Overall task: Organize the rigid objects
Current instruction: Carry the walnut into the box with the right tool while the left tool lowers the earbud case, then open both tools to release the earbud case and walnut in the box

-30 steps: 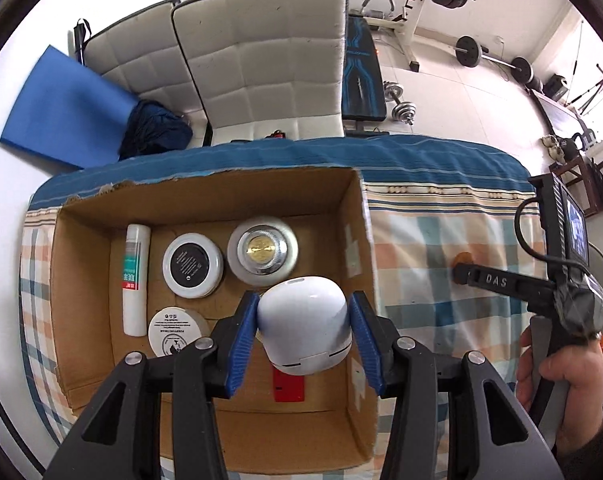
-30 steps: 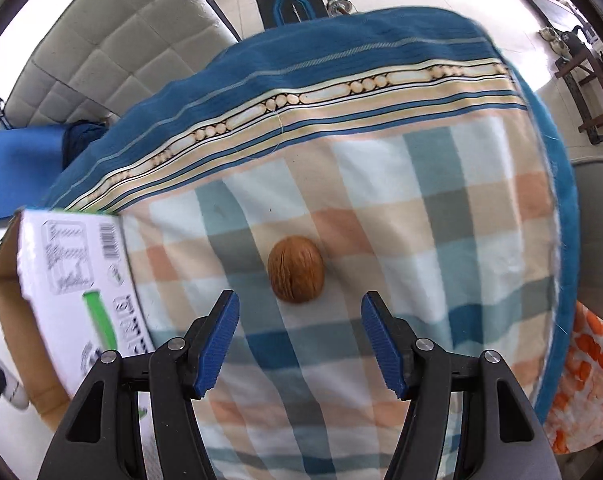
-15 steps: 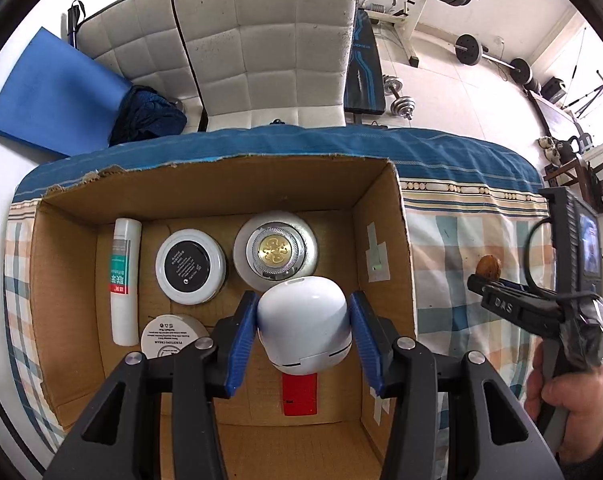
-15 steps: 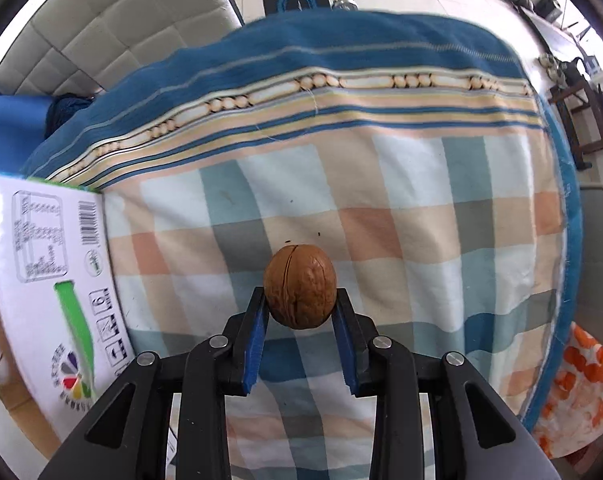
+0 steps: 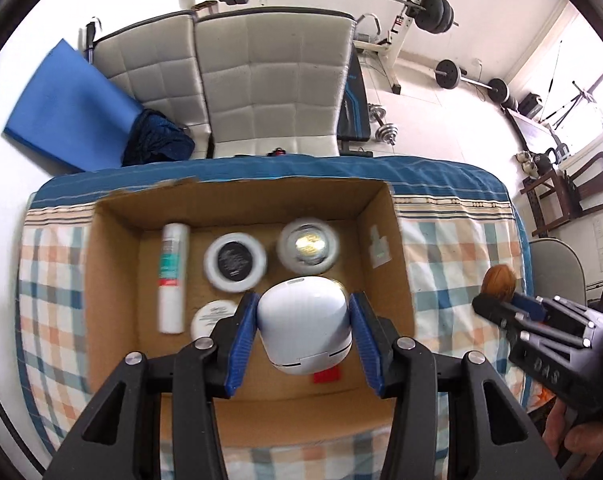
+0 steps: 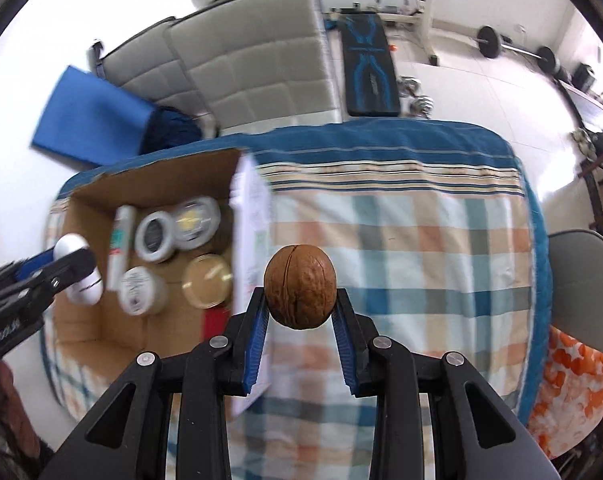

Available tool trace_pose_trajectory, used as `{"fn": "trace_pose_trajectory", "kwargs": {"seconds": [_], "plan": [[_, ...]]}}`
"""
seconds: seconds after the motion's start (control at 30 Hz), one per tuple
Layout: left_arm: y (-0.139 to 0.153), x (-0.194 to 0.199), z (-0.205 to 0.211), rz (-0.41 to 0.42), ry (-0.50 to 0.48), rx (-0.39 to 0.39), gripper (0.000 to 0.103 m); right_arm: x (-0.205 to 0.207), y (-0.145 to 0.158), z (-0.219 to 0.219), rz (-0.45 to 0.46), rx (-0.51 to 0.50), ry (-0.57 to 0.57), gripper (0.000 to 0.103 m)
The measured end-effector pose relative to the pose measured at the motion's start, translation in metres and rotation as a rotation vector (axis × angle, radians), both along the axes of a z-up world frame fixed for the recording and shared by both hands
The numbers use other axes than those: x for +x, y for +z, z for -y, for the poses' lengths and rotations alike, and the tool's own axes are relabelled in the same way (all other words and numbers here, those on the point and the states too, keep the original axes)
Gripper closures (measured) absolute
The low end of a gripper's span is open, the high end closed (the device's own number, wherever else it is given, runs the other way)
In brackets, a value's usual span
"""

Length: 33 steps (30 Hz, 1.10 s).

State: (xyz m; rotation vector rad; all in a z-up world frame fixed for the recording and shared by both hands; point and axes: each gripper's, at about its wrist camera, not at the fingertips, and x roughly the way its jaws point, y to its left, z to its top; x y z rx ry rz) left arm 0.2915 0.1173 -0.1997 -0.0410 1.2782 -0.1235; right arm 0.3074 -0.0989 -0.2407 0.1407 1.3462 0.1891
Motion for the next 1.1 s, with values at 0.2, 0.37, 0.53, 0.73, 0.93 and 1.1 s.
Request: {"fn": "trace_pose_trajectory", "kwargs": {"seconds": [0.2,0.37,0.53,0.73,0.93,1.1], "plan": [[-0.02,-0.018,-0.058,-0.055,0.046,0.043,0.06,-0.024,-0.025,-0.076,-0.083,0.068,0.086,0.069],[-0.074,-0.027,-0.093,-0.191,0.075,0.028,0.06,-0.025,-0.073,-0.132,-0.179,0.057,0.134,0.069],[-0.132,-0.025,-0.115,-0.315,0.078,0.052,0.06,-0.016,-0.114,-0.164,-0.258,-0.008,0.16,0.069],[-0.168,-0.011,-0.122,-0.379,0.074,0.048,0.06,-0.006,-0.141,-0.178,-0.325,-0.06,0.137,0.069],[-0.187,-0.001,-0.121,-0.416,0.062,0.03,0.059,0.002,-0.155,-0.183,-0.364,-0.104,0.129,0.068],[-0.19,-0.002,-0.128,-0.434,0.083,-0.019,0.059,0.005,-0.168,-0.193,-0.384,-0.112,0.101,0.068]]}}
